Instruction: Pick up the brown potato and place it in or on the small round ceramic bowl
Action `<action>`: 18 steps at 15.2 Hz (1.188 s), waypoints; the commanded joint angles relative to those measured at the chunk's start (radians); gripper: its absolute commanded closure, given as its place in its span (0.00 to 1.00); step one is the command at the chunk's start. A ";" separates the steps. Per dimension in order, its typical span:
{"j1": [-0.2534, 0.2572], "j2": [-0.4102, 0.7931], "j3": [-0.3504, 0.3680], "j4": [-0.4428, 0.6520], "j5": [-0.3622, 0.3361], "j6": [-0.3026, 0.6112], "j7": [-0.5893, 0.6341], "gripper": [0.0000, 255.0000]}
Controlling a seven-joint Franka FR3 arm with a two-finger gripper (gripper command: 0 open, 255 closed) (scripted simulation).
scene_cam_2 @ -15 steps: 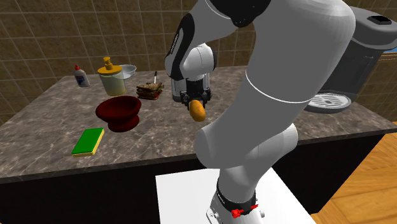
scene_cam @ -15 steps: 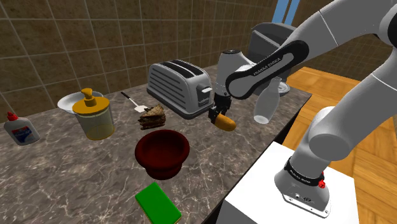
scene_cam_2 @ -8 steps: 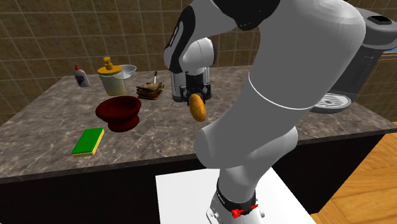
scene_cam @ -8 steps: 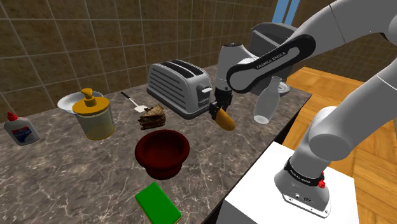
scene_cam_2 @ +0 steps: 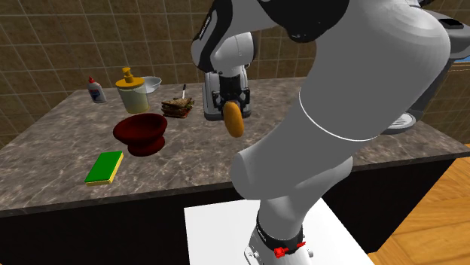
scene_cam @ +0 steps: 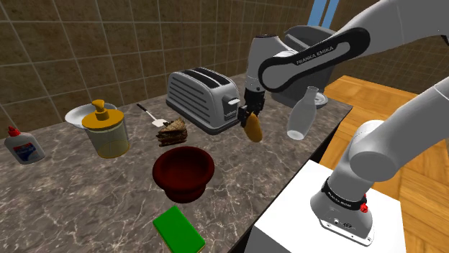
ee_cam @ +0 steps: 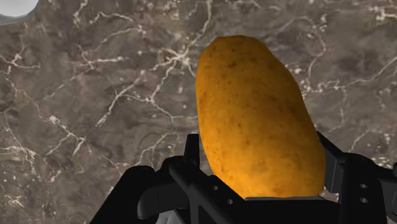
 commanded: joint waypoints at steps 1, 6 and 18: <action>0.000 -0.015 -0.002 0.016 0.002 -0.031 -0.004 1.00; 0.002 -0.045 -0.005 0.062 0.005 -0.107 -0.010 1.00; 0.002 -0.089 -0.009 0.190 0.009 -0.279 -0.021 1.00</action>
